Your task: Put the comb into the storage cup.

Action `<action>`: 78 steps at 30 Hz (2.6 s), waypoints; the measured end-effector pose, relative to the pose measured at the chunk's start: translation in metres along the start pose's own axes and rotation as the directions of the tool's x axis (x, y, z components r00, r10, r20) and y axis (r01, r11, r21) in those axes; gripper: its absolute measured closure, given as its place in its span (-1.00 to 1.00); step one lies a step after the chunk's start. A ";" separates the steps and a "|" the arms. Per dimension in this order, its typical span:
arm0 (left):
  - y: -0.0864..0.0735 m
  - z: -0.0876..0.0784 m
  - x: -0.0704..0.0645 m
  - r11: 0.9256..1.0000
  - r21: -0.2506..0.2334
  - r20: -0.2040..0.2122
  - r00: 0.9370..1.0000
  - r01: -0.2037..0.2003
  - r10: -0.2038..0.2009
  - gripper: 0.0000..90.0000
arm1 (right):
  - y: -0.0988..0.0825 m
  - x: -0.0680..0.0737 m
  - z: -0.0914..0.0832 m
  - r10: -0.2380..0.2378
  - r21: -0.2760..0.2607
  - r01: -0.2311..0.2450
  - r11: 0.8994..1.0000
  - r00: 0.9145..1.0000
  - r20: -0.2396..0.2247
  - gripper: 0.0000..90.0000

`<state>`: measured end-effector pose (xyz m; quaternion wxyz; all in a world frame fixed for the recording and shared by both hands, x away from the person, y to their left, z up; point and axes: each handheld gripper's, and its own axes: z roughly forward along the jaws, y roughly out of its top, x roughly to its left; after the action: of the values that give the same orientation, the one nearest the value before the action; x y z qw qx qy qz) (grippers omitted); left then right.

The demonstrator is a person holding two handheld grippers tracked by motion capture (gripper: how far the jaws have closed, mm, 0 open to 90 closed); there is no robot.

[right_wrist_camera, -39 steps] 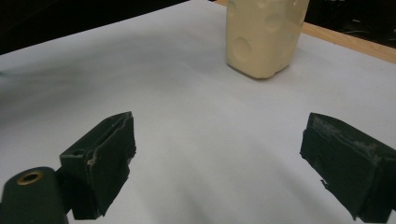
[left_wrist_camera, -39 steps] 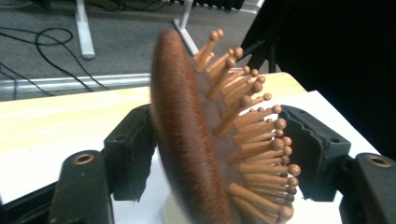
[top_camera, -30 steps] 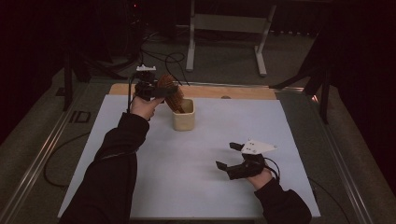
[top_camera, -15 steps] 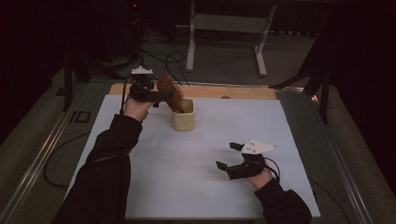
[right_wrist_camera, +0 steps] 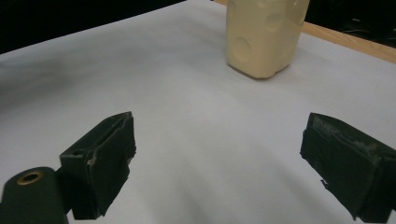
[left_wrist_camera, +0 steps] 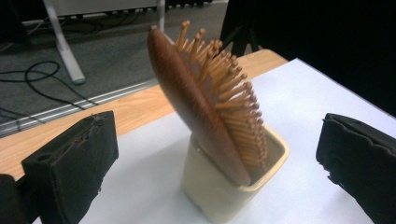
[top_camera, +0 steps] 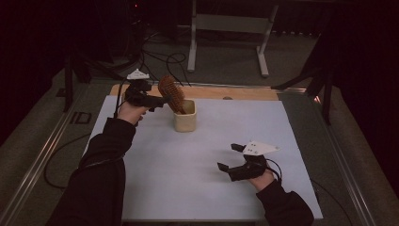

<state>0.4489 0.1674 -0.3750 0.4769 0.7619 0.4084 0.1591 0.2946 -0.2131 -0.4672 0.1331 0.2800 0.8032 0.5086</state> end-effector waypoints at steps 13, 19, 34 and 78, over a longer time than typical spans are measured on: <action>-0.012 -0.012 0.000 1.000 0.007 0.044 0.999 -0.027 0.027 -1.00 | -0.001 -0.002 0.000 0.005 0.000 -0.005 1.000 1.000 0.000 -0.79; -0.021 -0.018 -0.002 1.000 0.001 0.071 0.997 -0.031 0.031 -1.00 | -0.001 -0.003 -0.001 0.011 -0.001 -0.011 1.000 1.000 0.006 -0.79; -0.044 -0.038 -0.005 0.999 -0.016 0.122 0.992 -0.043 0.045 -1.00 | -0.001 -0.002 -0.002 0.011 -0.001 -0.011 1.000 1.000 0.003 -0.79; -0.171 -0.098 -0.019 0.998 -0.003 0.217 0.974 -0.063 0.062 -1.00 | -0.020 -0.010 -0.025 0.023 -0.002 -0.023 1.000 0.998 0.054 -0.79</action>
<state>0.2952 0.2470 -0.4700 0.5118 0.7881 0.3302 0.0891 0.2842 -0.2444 -0.4749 0.1489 0.3027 0.7959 0.5028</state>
